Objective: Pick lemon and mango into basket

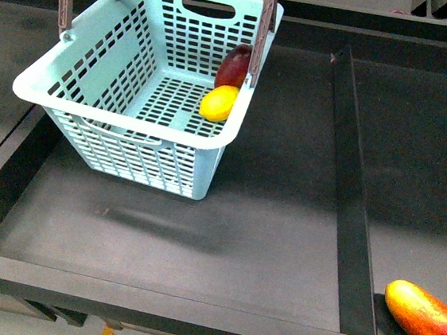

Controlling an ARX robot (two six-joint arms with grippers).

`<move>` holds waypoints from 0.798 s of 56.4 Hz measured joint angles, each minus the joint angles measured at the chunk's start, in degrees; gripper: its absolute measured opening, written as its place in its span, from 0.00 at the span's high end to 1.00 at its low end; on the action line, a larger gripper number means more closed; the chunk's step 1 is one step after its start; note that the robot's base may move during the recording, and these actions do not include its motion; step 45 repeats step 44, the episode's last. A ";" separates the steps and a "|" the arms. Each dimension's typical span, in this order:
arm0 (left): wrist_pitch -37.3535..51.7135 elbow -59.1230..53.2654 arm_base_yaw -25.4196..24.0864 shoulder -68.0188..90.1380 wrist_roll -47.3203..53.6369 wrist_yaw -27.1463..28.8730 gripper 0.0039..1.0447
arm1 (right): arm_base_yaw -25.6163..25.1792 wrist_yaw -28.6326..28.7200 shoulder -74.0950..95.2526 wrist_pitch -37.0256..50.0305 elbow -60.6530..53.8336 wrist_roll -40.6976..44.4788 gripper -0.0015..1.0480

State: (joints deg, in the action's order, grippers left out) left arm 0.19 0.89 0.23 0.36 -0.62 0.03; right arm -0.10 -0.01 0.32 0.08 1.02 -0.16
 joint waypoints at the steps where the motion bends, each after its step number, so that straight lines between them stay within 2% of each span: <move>1: 0.00 0.00 0.00 0.00 0.00 -0.02 0.97 | 0.00 0.00 0.00 0.00 0.00 0.00 0.08; 12: 0.00 0.00 0.00 0.00 -0.02 0.00 0.96 | 0.00 0.00 0.00 0.00 0.00 0.00 0.08; 24: 0.00 0.00 0.00 0.00 0.00 -0.02 0.59 | 0.00 0.00 0.00 0.00 0.00 0.00 0.08; 39: 0.00 0.00 0.00 0.00 0.00 0.00 0.06 | 0.00 0.00 0.00 0.00 0.00 0.00 0.08; 45: 0.00 0.00 0.00 0.00 0.09 0.00 0.07 | 0.00 0.00 0.00 0.00 0.00 0.00 0.08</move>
